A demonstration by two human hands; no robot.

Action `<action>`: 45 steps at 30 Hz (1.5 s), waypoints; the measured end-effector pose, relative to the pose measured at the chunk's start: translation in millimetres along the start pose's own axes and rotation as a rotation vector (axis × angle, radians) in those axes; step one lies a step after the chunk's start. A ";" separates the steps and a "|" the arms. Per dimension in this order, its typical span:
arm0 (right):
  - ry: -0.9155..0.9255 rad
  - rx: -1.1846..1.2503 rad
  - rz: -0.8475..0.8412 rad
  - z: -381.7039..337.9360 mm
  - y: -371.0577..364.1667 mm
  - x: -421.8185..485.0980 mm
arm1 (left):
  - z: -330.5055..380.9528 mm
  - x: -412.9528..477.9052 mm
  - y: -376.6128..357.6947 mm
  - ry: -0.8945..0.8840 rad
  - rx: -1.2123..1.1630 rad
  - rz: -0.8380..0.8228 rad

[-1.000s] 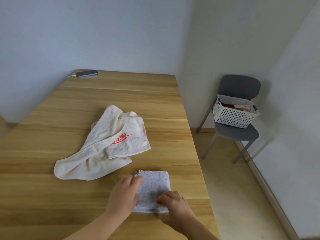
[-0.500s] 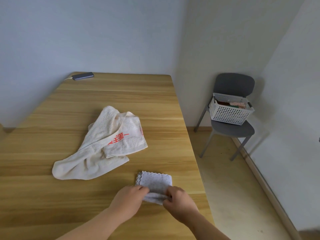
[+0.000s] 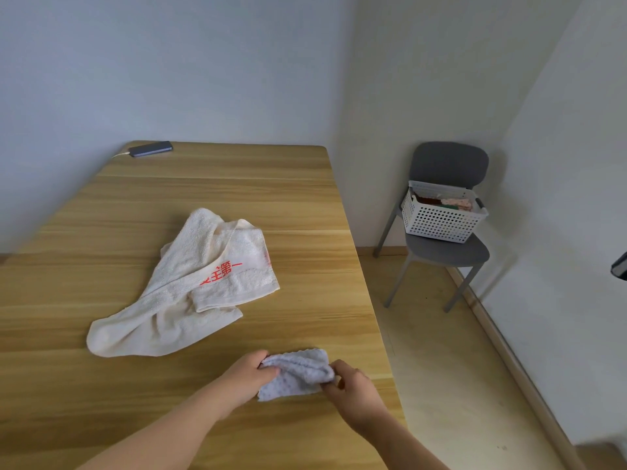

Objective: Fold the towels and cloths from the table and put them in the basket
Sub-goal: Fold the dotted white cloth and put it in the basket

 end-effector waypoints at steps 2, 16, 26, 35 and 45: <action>-0.085 0.108 -0.012 0.2 -2.6 5.0 | 0.8 -0.6 -0.3 -0.002 -0.005 0.075; -0.355 -0.029 0.186 3.4 -12.7 33.8 | -2.6 20.4 -15.7 -0.037 0.366 0.483; -0.434 -0.040 0.042 4.0 -17.9 23.6 | 4.8 18.9 -28.4 0.092 0.373 0.271; -0.261 0.648 -0.040 -6.1 11.0 -1.3 | 32.0 -10.8 -15.4 -0.039 -0.108 -0.056; -0.231 0.950 0.208 -25.7 21.8 -41.5 | 40.3 -35.8 -29.4 -0.069 -0.267 -0.122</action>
Point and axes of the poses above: each hand's wrist, its own x-axis towards the middle knuckle, its own y-axis out of the back of the hand, z = x × y, the point moved 1 cm from there along x, towards the middle knuckle, and after that the axes turned 1 degree about -x, right-handed, at the moved point
